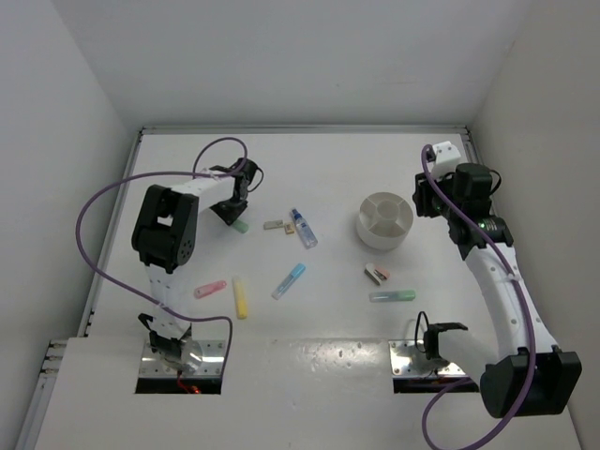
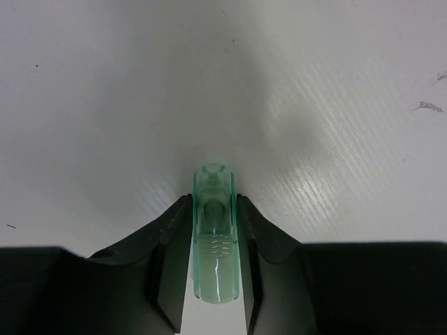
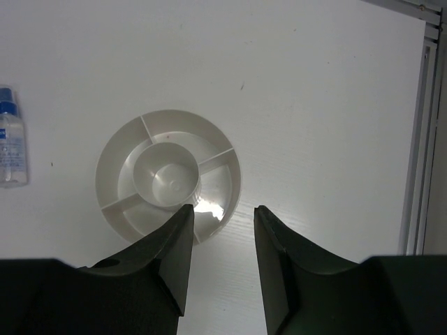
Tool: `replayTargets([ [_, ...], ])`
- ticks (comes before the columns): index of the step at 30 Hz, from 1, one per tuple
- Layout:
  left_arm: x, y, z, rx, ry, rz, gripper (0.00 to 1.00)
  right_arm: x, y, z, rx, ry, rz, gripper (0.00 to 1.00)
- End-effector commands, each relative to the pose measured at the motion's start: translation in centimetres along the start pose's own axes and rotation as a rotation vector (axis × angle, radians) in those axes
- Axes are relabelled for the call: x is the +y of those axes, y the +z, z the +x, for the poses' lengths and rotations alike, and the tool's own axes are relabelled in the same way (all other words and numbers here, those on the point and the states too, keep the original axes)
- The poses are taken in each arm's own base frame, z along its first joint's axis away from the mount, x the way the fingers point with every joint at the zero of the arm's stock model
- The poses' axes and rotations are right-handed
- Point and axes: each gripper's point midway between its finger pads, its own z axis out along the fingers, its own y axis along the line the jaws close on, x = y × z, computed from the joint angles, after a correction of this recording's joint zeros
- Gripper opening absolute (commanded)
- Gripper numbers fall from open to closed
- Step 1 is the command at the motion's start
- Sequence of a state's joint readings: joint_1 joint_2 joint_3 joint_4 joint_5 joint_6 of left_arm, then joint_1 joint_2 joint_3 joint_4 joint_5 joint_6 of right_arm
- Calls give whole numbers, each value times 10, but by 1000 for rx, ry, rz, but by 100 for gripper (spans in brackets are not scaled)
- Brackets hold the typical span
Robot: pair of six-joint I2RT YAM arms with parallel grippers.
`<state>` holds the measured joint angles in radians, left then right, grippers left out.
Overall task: Sort the stationery into containers
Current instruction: Pick up the pen from the center of the board.
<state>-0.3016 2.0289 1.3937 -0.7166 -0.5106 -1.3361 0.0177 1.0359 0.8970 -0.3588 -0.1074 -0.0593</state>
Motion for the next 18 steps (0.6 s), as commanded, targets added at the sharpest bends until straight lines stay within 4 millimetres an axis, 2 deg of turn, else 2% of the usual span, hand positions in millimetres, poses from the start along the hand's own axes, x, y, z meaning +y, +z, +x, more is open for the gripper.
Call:
replayTargets([
  [1, 24, 16, 27, 58, 91, -90, 35, -1, -4, -18, -71, -1, 12, 41],
  [5, 7, 2, 19, 35, 133, -36, 29, -1, -4, -18, -71, -1, 12, 41],
  [6, 8, 2, 19, 35, 143, -35, 22, -1, -4, -18, -71, -1, 12, 41],
  [7, 8, 2, 19, 35, 143, -35, 9, -3, -4, -17, -69, -1, 21, 41],
  [8, 7, -1, 17, 32, 150, -26, 0, -3, -4, -17, -69, -1, 21, 41],
  [10, 3, -4, 16, 40, 158, -13, 0, -3, -4, -17, -69, -1, 21, 41],
  [13, -6, -20, 13, 19, 178, 32, 0, -2, -3, -13, -60, 0, 20, 41],
  [15, -22, -45, 0, -30, 209, 104, 0, -2, -3, -13, -60, 0, 20, 41],
  [18, -52, -89, -3, -123, 335, 244, 0, -2, 0, -11, -51, 2, 18, 41],
])
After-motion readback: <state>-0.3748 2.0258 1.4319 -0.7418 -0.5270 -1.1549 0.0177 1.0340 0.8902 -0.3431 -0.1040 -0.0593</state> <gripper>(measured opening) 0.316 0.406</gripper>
